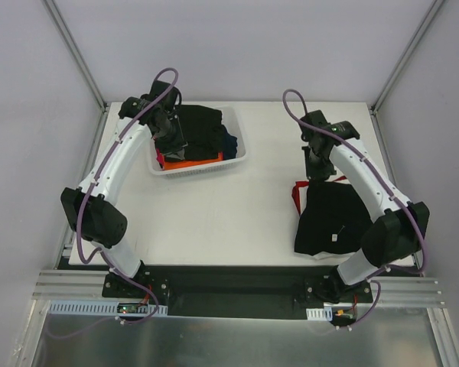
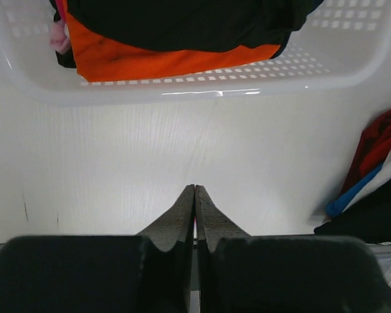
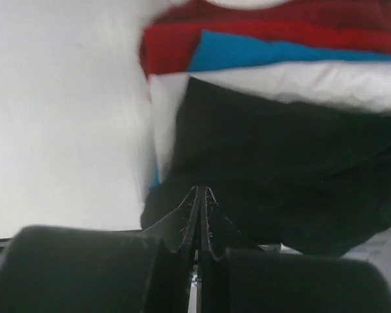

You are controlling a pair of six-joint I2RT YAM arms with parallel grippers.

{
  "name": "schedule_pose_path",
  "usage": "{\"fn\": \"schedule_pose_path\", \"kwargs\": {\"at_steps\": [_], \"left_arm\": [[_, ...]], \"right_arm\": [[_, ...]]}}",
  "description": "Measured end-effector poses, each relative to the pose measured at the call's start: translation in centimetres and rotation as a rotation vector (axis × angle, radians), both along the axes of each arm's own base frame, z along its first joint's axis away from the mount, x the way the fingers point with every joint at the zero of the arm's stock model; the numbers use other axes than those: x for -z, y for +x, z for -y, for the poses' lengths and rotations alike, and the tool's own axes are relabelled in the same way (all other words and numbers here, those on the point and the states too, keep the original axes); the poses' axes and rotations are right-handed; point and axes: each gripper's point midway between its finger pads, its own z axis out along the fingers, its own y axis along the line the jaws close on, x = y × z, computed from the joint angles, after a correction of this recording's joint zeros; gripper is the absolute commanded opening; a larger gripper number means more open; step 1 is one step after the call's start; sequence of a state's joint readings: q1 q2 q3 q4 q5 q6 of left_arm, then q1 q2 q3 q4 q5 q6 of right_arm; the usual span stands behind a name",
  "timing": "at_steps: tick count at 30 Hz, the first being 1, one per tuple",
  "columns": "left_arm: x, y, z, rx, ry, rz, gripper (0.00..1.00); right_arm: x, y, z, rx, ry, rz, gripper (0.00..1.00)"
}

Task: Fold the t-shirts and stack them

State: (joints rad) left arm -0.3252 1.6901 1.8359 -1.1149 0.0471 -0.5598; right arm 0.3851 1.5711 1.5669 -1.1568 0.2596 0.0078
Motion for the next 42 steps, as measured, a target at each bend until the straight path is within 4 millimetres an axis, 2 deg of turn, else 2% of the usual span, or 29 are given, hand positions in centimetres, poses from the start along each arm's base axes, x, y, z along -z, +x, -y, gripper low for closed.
{"fn": "schedule_pose_path", "kwargs": {"at_steps": [3, 6, 9, 11, 14, 17, 21, 23, 28, 30, 33, 36, 42], "left_arm": [[2.5, -1.1, -0.3, -0.004, 0.016, -0.073, 0.00], [4.2, -2.3, -0.6, -0.007, 0.029, -0.124, 0.00], [4.3, -2.8, -0.5, -0.007, 0.013, -0.128, 0.00], [4.0, -3.0, -0.3, -0.006, -0.003, -0.121, 0.00], [3.9, -2.9, 0.2, 0.003, -0.027, -0.118, 0.00], [3.6, -2.8, 0.5, 0.012, -0.043, -0.116, 0.00], [3.2, -2.0, 0.9, 0.022, -0.054, -0.096, 0.00], [3.3, -1.8, 1.0, 0.031, -0.054, -0.093, 0.00], [3.7, -1.7, 1.1, 0.047, -0.052, -0.105, 0.00], [3.7, -1.7, 1.1, 0.056, -0.051, -0.106, 0.00], [3.8, -1.7, 1.1, 0.066, -0.048, -0.104, 0.00], [3.8, -1.8, 1.1, 0.070, -0.045, -0.104, 0.00], [4.2, -1.9, 0.6, 0.072, -0.016, -0.108, 0.00]], "right_arm": [[3.1, -2.2, 2.4, 0.096, -0.067, -0.073, 0.01], [5.1, -5.2, 5.7, 0.285, -0.063, -0.110, 0.01], [4.4, -7.6, 7.8, 0.455, -0.023, -0.042, 0.01], [2.8, -7.7, 7.6, 0.496, 0.030, 0.049, 0.01], [1.9, -7.7, 7.3, 0.528, 0.076, 0.106, 0.01], [3.2, -8.0, 6.9, 0.556, 0.098, 0.089, 0.01], [5.5, -9.7, 6.7, 0.571, 0.086, 0.013, 0.01], [5.5, -9.6, 6.6, 0.569, 0.097, 0.020, 0.01], [5.1, -8.1, 5.9, 0.536, 0.148, 0.076, 0.01], [6.1, -7.2, 5.2, 0.516, 0.165, 0.048, 0.01], [9.4, -5.9, 3.9, 0.494, 0.174, -0.064, 0.01], [12.5, -5.6, 3.0, 0.486, 0.177, -0.170, 0.01], [12.7, -5.1, 1.9, 0.470, 0.227, -0.204, 0.01]]}}
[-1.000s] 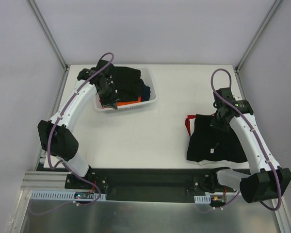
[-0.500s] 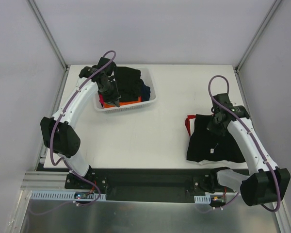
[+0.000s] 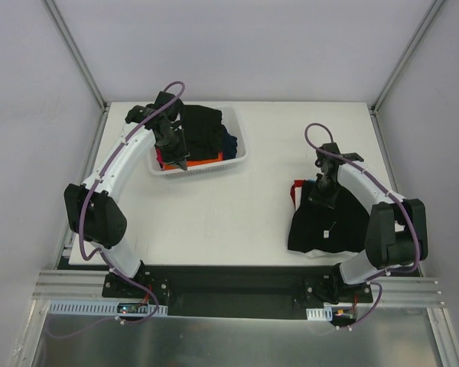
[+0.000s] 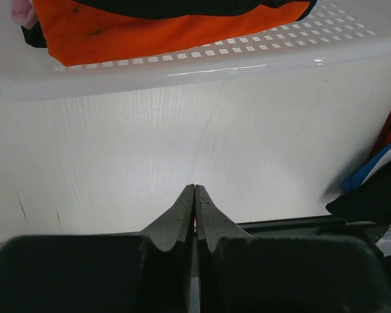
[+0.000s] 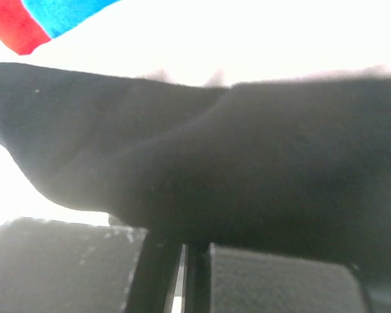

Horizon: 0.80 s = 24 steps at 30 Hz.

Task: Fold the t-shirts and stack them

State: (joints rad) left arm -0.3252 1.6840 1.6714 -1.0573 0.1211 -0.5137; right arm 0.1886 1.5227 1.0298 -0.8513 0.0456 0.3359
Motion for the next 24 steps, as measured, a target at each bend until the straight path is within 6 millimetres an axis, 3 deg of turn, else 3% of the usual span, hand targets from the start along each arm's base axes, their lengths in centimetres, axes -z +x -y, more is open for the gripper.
{"fn": "schedule_pose_path", "kwargs": {"at_steps": [13, 24], "left_arm": [[0.7, -0.3, -1.1, -0.017, 0.033, -0.018, 0.00], [0.7, -0.5, -1.1, -0.017, 0.034, -0.024, 0.00]], "right_arm": [[-0.1, 0.5, -1.8, 0.032, 0.090, -0.014, 0.01], [-0.4, 0.3, -1.2, 0.111, 0.089, -0.026, 0.01]]}}
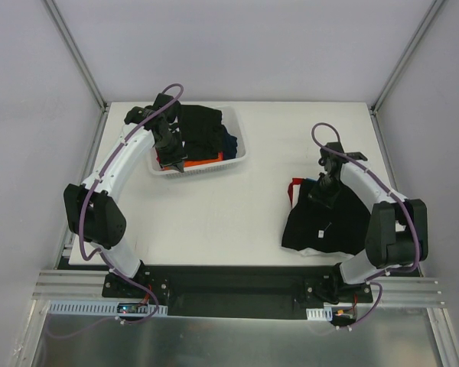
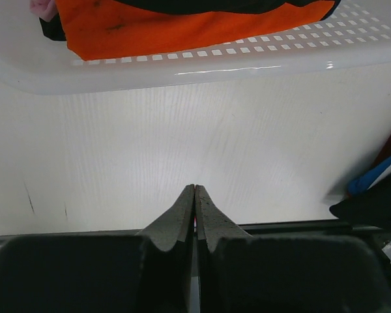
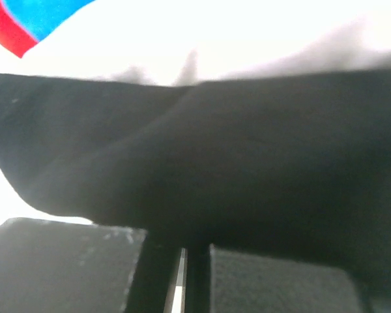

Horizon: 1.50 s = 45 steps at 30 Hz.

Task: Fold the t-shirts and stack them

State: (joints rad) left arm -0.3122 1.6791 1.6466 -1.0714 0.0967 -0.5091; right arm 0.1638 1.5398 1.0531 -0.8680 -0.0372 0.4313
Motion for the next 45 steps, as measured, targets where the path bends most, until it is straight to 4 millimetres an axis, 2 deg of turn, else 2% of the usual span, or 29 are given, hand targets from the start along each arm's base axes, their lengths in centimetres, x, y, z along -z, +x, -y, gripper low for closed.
{"fn": "schedule_pose_path", "kwargs": {"at_steps": [8, 13, 19, 24, 35, 45], "left_arm": [[0.4, -0.4, -0.1, -0.001, 0.005, -0.016, 0.00], [0.6, -0.6, -0.2, -0.004, 0.007, -0.025, 0.00], [0.5, -0.7, -0.1, -0.003, 0.001, -0.027, 0.00], [0.5, -0.7, -0.1, -0.002, -0.001, -0.027, 0.00], [0.2, -0.7, 0.2, 0.004, -0.017, -0.025, 0.00], [0.3, -0.7, 0.2, 0.004, -0.017, -0.027, 0.00]], "right_arm": [[-0.3, -0.2, 1.5, 0.076, 0.024, -0.002, 0.01], [-0.5, -0.7, 3.4, 0.130, 0.021, -0.003, 0.01], [-0.8, -1.5, 6.5, 0.217, 0.001, -0.008, 0.01], [-1.0, -2.3, 8.0, 0.257, -0.010, -0.005, 0.01], [-0.8, -3.4, 9.4, 0.307, -0.012, -0.012, 0.01], [0.1, -2.8, 10.2, 0.340, 0.019, -0.087, 0.01]]}}
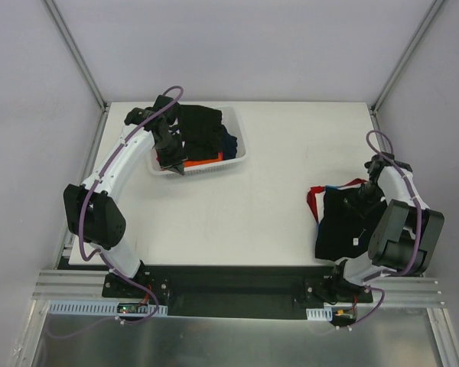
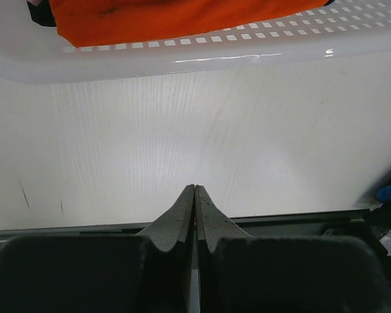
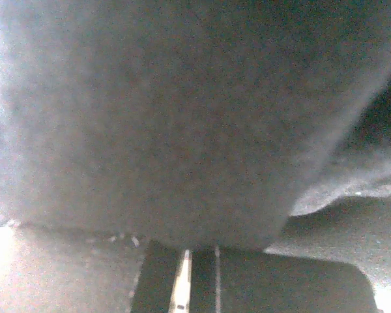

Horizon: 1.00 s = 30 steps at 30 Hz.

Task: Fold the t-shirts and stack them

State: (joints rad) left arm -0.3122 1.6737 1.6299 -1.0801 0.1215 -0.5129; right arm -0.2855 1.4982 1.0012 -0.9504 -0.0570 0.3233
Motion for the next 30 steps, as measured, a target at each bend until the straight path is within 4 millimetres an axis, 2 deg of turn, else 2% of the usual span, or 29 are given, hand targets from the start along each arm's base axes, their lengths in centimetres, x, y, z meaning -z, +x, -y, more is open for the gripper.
{"fn": "schedule_pose_path", "kwargs": {"at_steps": [9, 30], "left_arm": [[0.0, 0.0, 0.0, 0.000, 0.002, -0.001, 0.00], [0.0, -0.2, -0.1, -0.001, 0.003, -0.008, 0.00]], "right_arm": [[-0.1, 1.0, 1.8, 0.046, 0.003, -0.005, 0.01], [-0.1, 0.8, 5.7, 0.155, -0.007, 0.016, 0.01]]}}
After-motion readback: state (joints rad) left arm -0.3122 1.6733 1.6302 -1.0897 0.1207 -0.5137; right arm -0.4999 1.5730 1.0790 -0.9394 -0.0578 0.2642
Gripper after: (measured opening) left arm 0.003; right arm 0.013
